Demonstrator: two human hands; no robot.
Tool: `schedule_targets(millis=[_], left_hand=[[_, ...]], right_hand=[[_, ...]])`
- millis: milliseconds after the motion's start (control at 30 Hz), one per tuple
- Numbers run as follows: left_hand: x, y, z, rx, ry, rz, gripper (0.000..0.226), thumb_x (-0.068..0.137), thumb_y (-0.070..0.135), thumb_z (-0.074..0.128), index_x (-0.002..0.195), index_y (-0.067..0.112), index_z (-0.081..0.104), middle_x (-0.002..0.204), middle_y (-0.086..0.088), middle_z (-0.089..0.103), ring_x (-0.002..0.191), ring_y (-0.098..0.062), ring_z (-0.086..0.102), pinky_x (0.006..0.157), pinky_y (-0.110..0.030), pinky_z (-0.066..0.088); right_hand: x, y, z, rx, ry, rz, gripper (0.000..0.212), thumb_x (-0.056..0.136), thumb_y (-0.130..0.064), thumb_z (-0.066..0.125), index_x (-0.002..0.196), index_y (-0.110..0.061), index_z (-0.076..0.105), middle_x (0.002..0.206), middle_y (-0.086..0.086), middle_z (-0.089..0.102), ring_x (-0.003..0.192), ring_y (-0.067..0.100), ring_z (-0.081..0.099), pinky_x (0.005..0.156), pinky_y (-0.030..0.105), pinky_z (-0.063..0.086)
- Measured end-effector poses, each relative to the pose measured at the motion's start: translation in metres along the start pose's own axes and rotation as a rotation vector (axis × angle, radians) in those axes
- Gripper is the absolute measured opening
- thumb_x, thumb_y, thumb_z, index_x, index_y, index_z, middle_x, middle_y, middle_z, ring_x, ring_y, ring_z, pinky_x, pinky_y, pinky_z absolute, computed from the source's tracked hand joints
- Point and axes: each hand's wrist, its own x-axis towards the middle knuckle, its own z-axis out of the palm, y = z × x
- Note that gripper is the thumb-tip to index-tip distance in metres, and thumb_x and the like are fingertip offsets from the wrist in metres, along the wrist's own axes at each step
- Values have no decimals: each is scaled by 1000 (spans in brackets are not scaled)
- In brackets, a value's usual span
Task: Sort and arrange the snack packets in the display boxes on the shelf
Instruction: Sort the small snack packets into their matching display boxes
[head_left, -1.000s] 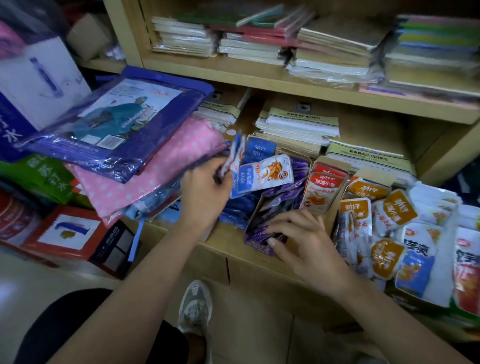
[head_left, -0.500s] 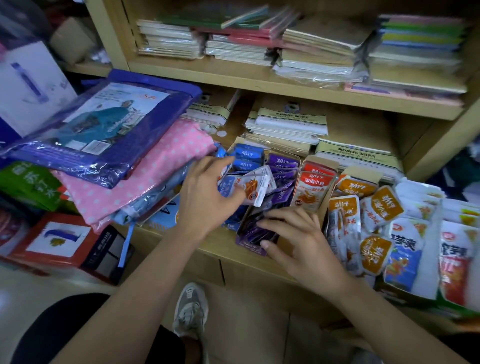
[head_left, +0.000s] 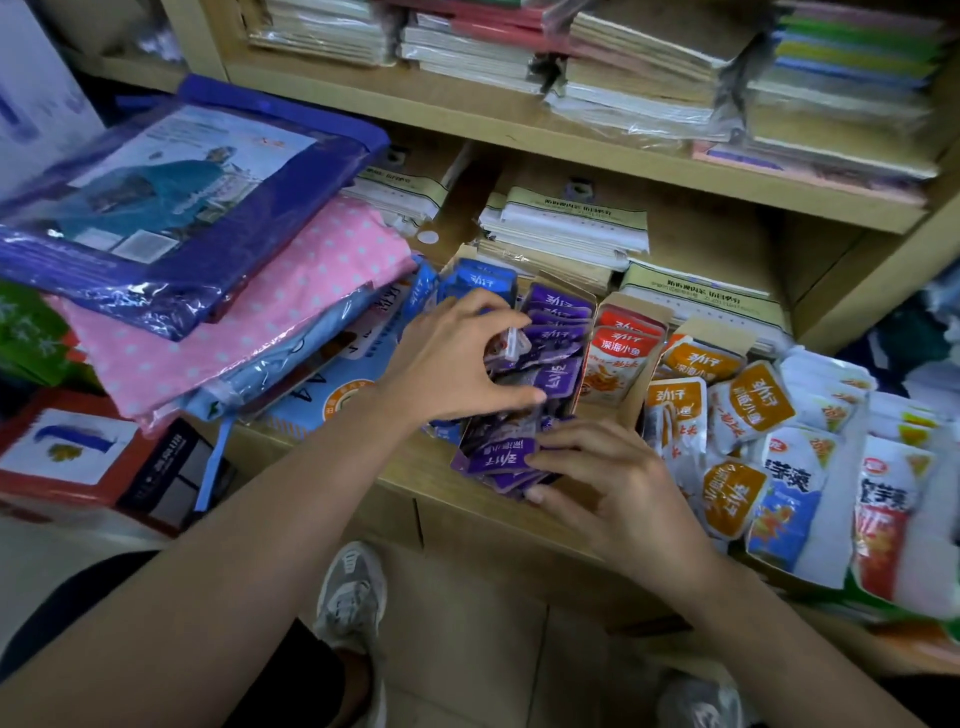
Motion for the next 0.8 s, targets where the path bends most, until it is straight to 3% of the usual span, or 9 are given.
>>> schedule_targets(millis=[67, 167, 267, 500, 600, 700, 767, 800], left_hand=[[1, 4, 2, 50, -20, 28, 79, 73, 78, 60, 139, 34, 53, 134, 11, 52, 117, -17, 57, 88, -41, 52], [6, 1, 2, -5, 89, 18, 44, 90, 47, 63, 130, 28, 62, 124, 7, 64, 105, -21, 66, 78, -42, 56], [6, -2, 0, -74, 117, -37, 33, 91, 38, 68, 122, 30, 66, 115, 7, 70, 101, -21, 67, 75, -43, 56], [4, -7, -2, -188, 33, -73, 29, 92, 39, 69, 120, 33, 67, 120, 13, 66, 88, -8, 57, 72, -32, 47], [1, -12, -4, -258, -48, -34, 31, 87, 47, 68, 118, 40, 66, 118, 18, 66, 103, -8, 63, 81, -39, 53], [-1, -15, -11, -297, -131, -35, 42, 80, 57, 69, 120, 45, 63, 120, 21, 65, 112, -5, 61, 91, -43, 53], [0, -17, -17, -397, -205, -47, 42, 83, 41, 74, 124, 42, 65, 122, 19, 66, 114, 0, 61, 98, -31, 50], [0, -18, -21, -472, -236, -69, 42, 87, 26, 74, 126, 37, 66, 122, 18, 66, 113, 4, 60, 98, -22, 47]], right_hand=[[-1, 1, -1, 9, -8, -7, 38, 93, -47, 61, 115, -19, 75, 119, -6, 68, 118, 9, 58, 96, 36, 52], [-1, 1, -1, 2, -14, -9, 39, 92, -47, 61, 115, -18, 74, 119, -5, 68, 117, 10, 58, 94, 36, 54], [-1, 1, -2, 3, -22, -3, 41, 93, -49, 58, 117, -19, 73, 120, -6, 67, 119, 8, 56, 94, 35, 54], [5, 3, -2, -17, 10, -4, 47, 92, -56, 58, 125, -24, 68, 135, -10, 58, 129, 8, 48, 100, 41, 45], [16, 8, -8, -3, 84, 31, 58, 90, -61, 59, 133, -23, 63, 149, -6, 45, 137, 15, 39, 107, 40, 36], [36, 15, -16, -24, 65, 112, 75, 90, -70, 49, 151, -27, 41, 162, -9, 27, 148, 14, 24, 115, 38, 24], [47, 19, -17, -63, -18, 137, 83, 88, -77, 39, 156, -32, 28, 163, -13, 22, 149, 10, 19, 117, 42, 20], [50, 21, -16, -84, -41, 135, 82, 88, -78, 37, 156, -32, 29, 159, -12, 30, 145, 8, 24, 116, 44, 24]])
